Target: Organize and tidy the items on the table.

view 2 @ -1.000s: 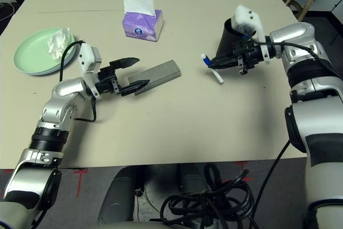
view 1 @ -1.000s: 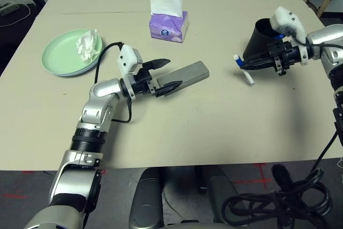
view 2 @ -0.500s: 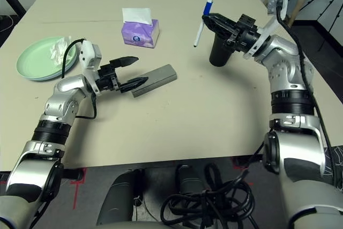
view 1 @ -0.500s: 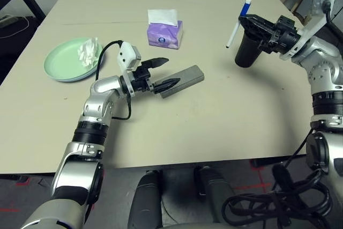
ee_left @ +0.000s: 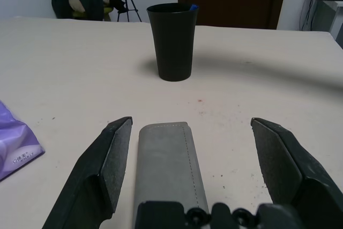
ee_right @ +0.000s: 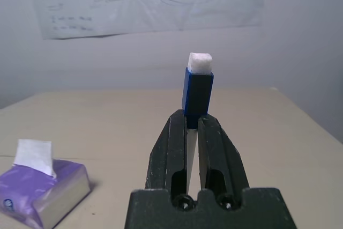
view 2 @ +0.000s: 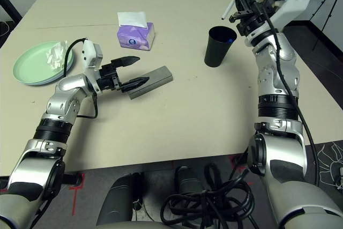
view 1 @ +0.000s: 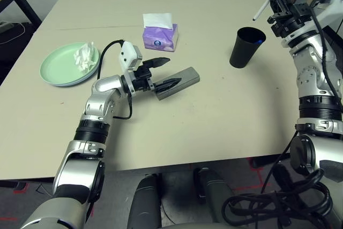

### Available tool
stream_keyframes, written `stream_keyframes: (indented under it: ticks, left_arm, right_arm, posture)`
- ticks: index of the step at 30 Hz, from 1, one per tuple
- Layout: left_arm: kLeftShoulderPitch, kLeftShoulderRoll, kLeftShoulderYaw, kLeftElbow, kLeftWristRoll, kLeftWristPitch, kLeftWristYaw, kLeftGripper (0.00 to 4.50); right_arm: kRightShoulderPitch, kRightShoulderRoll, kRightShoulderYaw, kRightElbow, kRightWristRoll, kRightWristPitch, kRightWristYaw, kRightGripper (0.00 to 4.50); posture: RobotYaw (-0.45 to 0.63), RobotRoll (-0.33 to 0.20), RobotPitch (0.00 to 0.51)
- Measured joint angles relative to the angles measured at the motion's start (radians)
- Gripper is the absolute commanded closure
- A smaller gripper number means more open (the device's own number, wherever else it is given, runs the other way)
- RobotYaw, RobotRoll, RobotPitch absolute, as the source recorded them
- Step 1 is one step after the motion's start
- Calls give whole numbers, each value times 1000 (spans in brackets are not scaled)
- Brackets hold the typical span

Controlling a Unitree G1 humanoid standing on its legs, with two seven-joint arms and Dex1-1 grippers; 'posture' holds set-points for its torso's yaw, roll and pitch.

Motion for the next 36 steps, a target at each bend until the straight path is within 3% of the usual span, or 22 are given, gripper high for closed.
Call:
stream_keyframes:
  ticks: [16, 26, 28, 33, 36]
  left_arm:
    - [0, 2, 4, 0, 0, 0, -1, 0]
    - [0, 3, 4, 0, 1, -1, -1, 0]
    - [-1, 2, 4, 0, 1, -3, -1, 0]
    - [-10, 2, 5, 6, 3, -13, 2, 0]
    - [-14, -2, 11, 6, 4, -20, 27, 0]
  right_arm:
    - [-4, -2, 47, -11, -76, 133, -103, 4404]
    - [0, -3, 57, -45, -97, 170, -111, 621]
    - [5, -2, 57, -55, -97, 174, -113, 30]
    - [29, -1, 54, -67, -89, 153, -98, 30]
    - [56, 8, 47, -89, -48, 61, -6, 30]
  posture:
    - [-38, 0, 108]
    - [-45, 0, 103]
    - [-46, 0, 101]
    - [-45, 0, 99]
    - [-42, 0, 97]
